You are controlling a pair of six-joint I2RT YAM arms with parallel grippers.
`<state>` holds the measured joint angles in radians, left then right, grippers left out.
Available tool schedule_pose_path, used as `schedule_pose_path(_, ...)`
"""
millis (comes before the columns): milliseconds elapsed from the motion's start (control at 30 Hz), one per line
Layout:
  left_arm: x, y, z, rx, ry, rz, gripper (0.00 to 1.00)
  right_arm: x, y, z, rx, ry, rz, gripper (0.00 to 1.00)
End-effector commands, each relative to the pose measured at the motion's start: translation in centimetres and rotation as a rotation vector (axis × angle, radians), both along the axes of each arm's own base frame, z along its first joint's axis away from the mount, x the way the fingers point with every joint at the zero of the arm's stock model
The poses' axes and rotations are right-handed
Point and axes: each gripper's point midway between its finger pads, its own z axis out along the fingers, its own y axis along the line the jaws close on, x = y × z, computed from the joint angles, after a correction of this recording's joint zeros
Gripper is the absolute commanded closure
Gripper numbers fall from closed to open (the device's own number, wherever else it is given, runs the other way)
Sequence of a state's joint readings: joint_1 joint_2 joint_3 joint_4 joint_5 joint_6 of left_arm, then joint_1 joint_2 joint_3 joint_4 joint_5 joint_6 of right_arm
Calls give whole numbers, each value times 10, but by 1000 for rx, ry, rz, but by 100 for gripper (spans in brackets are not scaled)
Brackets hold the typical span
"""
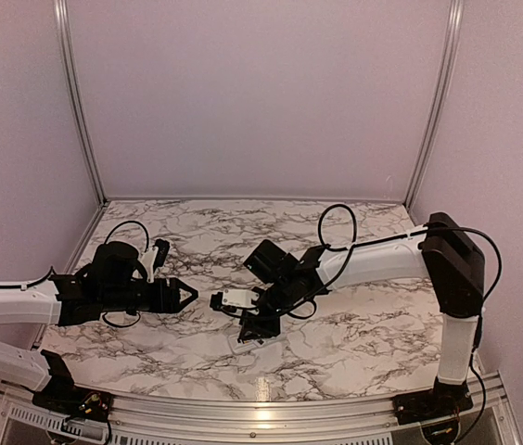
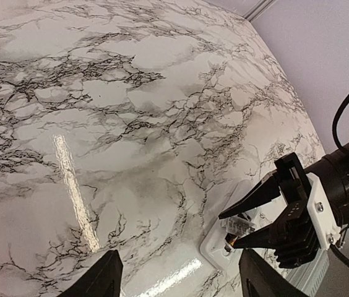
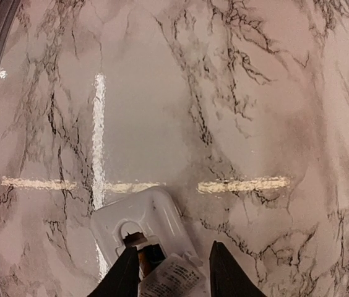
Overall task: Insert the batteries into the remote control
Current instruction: Pick up the battery cover at the center of the board.
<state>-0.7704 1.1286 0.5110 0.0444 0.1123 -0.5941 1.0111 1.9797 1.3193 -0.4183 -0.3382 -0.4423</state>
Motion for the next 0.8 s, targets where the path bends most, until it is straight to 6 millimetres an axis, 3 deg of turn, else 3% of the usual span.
schedule_pose_path(0,1,4,4,8,-18,5,32,3,7,15,17,-7,-36,60)
schedule_pose_path(333,1,6,5,10,-22,16,32,21,-3,39,3,8,-277,62)
schedule_pose_path(467,4,9,6,13,-21,38,31,14,-4,51,7,64,-348,60)
schedule_pose_path(600,7,10,5,24,-15,61,30,5,-5,51,-33,90,-400,55)
schedule_pose_path(767,8,9,6,20,-13,63,29,3,-6,42,-95,110,-474,56)
